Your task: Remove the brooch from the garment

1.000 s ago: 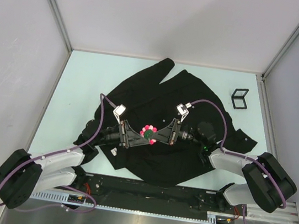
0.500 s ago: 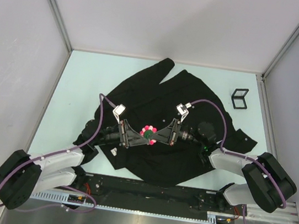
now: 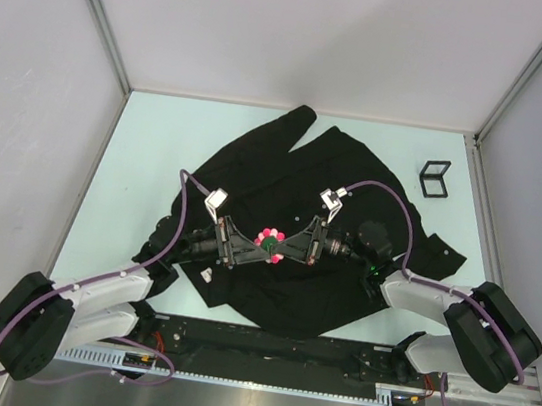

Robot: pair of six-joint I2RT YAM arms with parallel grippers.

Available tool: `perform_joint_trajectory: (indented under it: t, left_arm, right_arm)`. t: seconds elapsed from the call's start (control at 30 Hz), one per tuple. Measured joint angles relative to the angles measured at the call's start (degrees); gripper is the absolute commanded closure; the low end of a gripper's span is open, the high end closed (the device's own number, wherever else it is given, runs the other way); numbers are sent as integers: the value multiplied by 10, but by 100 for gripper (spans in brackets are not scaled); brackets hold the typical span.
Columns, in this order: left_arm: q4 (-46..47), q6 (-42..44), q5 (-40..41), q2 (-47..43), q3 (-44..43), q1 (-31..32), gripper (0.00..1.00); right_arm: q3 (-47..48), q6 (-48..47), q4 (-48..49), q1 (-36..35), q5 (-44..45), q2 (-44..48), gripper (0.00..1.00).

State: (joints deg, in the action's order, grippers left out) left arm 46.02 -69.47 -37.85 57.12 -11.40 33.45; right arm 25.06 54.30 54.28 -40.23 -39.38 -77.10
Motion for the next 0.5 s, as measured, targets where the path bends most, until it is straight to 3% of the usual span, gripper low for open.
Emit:
perform_joint_trajectory:
  t: [0.5]
  left_arm:
    - [-1, 0, -18, 1, 0, -1, 78]
  right_arm:
    - [0, -8, 8, 0, -19, 0, 100]
